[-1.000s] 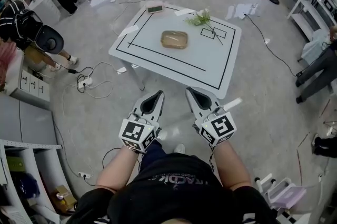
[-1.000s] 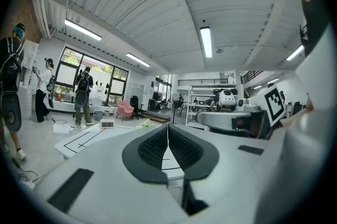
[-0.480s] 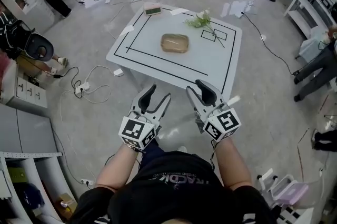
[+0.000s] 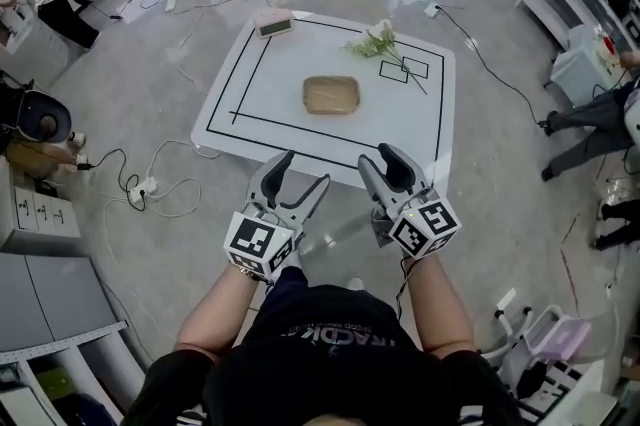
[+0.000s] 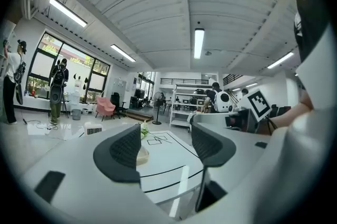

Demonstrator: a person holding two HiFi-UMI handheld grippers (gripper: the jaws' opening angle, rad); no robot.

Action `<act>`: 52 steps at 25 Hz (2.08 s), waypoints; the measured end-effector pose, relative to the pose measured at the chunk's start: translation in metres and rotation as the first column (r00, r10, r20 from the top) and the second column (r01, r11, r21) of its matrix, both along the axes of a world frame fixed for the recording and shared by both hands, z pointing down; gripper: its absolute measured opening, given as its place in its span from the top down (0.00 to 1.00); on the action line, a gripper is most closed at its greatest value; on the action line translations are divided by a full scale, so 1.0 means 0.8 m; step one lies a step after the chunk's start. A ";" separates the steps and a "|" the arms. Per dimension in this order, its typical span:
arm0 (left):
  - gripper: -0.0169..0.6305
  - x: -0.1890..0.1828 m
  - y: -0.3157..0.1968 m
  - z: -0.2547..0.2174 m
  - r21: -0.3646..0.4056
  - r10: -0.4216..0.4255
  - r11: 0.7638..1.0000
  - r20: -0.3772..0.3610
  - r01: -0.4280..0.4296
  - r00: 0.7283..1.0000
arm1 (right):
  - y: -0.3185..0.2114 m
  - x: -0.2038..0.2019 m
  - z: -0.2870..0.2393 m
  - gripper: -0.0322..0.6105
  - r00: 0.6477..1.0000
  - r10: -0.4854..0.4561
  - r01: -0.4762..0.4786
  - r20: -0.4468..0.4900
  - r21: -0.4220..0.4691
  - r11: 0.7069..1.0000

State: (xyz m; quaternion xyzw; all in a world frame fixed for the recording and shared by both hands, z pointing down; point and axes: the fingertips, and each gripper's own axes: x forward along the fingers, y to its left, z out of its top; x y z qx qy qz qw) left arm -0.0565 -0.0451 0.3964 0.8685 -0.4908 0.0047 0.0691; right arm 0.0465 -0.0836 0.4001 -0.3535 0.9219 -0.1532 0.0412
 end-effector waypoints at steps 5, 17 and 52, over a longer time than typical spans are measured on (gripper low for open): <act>0.52 -0.037 -0.038 0.004 -0.006 0.057 0.998 0.000 -0.057 0.998 | -0.035 -0.027 0.005 0.66 0.998 0.070 -0.069 0.002 -0.025 0.997; 0.52 -0.097 -0.087 0.024 -0.027 0.197 0.980 -0.013 -0.197 0.980 | -0.100 -0.070 0.031 0.66 0.972 0.235 -0.233 0.007 -0.105 0.967; 0.52 -0.055 -0.168 0.100 -0.156 0.283 0.947 -0.012 -0.281 0.959 | -0.222 -0.021 0.228 0.66 0.908 0.404 -0.276 0.109 -0.568 0.775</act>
